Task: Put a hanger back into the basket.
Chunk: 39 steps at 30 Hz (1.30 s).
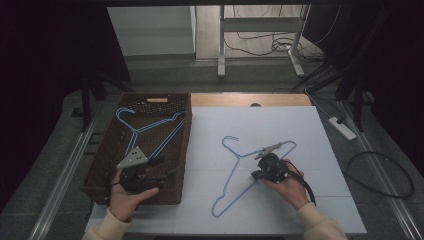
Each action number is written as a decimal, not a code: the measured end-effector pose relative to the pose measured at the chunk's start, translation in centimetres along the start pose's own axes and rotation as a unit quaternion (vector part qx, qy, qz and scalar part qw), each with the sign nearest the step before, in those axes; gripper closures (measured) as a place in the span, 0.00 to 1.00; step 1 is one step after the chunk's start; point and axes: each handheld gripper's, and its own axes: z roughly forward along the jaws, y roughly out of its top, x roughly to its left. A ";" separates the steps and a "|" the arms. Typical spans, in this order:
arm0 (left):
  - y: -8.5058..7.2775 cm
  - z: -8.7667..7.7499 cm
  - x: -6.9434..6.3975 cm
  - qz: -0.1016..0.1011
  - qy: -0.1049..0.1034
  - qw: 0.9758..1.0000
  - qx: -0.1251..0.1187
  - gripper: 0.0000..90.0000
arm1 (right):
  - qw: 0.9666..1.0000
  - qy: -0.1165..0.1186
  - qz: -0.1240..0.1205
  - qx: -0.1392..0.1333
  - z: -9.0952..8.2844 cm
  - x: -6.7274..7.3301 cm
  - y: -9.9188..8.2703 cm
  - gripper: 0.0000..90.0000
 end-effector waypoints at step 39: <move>0.1 -0.1 0.0 0.000 -0.003 1.000 -0.002 0.34 | 0.999 -0.008 0.011 -0.042 -3.2 0.5 -2.0 0.97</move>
